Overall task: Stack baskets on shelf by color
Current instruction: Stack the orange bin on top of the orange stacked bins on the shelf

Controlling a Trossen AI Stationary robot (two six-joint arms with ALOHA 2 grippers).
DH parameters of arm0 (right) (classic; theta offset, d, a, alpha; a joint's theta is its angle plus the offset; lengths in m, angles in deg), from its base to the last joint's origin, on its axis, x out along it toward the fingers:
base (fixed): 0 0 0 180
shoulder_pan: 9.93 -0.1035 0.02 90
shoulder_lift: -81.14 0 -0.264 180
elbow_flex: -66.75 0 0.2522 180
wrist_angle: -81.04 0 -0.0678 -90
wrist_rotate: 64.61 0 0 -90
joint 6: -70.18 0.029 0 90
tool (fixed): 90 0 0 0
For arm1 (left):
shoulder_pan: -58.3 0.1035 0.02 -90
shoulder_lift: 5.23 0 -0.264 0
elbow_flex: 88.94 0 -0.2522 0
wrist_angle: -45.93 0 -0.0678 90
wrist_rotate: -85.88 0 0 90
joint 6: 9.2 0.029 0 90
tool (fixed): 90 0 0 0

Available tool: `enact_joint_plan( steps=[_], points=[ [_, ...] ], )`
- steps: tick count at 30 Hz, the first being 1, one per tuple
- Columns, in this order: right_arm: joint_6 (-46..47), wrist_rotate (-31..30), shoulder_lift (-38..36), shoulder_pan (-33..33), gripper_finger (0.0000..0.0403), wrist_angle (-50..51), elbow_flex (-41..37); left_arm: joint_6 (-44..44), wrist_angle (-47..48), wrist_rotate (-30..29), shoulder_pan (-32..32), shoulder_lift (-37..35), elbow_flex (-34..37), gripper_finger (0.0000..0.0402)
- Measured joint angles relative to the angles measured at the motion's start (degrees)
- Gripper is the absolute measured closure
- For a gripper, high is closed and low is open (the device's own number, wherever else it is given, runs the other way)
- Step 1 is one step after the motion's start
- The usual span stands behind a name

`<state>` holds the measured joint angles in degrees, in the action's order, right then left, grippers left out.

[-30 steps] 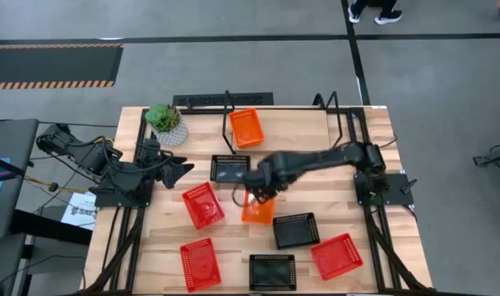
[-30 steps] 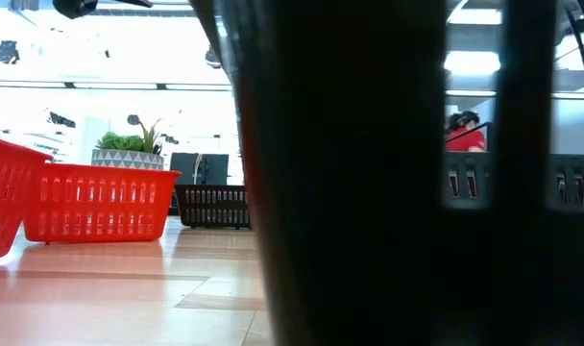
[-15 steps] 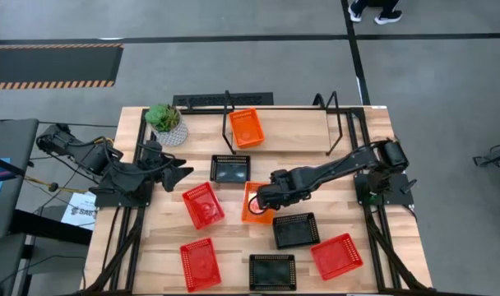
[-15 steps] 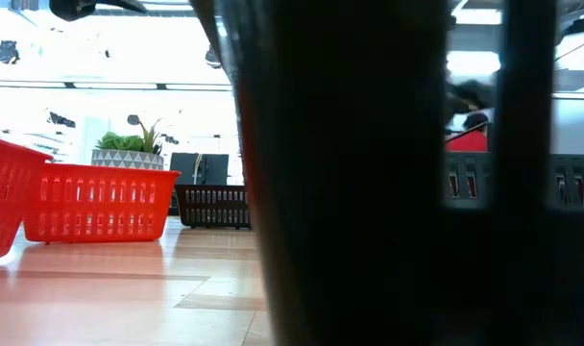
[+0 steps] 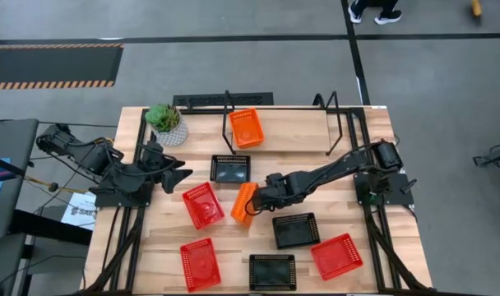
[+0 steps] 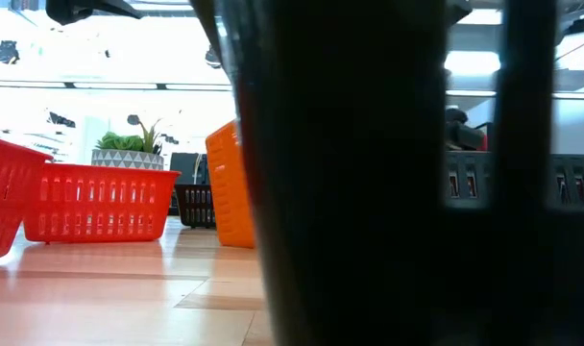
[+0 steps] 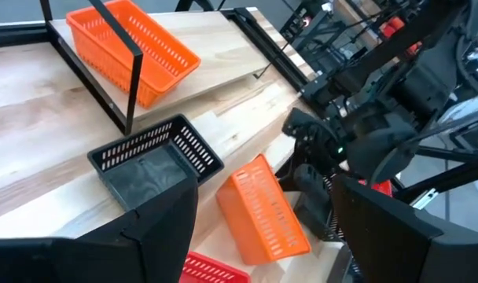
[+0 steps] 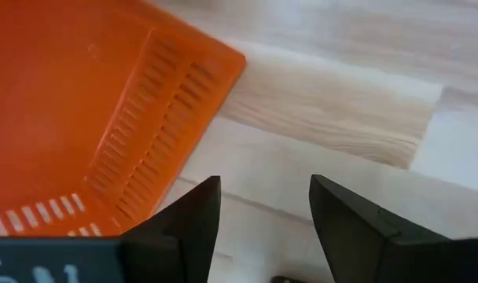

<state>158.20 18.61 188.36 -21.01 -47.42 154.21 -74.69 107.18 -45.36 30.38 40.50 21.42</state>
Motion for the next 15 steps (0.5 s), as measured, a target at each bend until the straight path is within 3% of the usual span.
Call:
enact_joint_plan(
  steps=[4,15],
  points=[
    [-5.9,-1.9,-1.8,1.1,0.0186,-2.7,0.0,0.3,0.2,0.0,0.0,0.0,0.0,0.0123],
    [-37.5,-2.4,-3.3,5.4,0.0186,-8.2,0.6,0.8,0.6,-0.1,0.0,0.0,0.0,0.0123]
  ],
)
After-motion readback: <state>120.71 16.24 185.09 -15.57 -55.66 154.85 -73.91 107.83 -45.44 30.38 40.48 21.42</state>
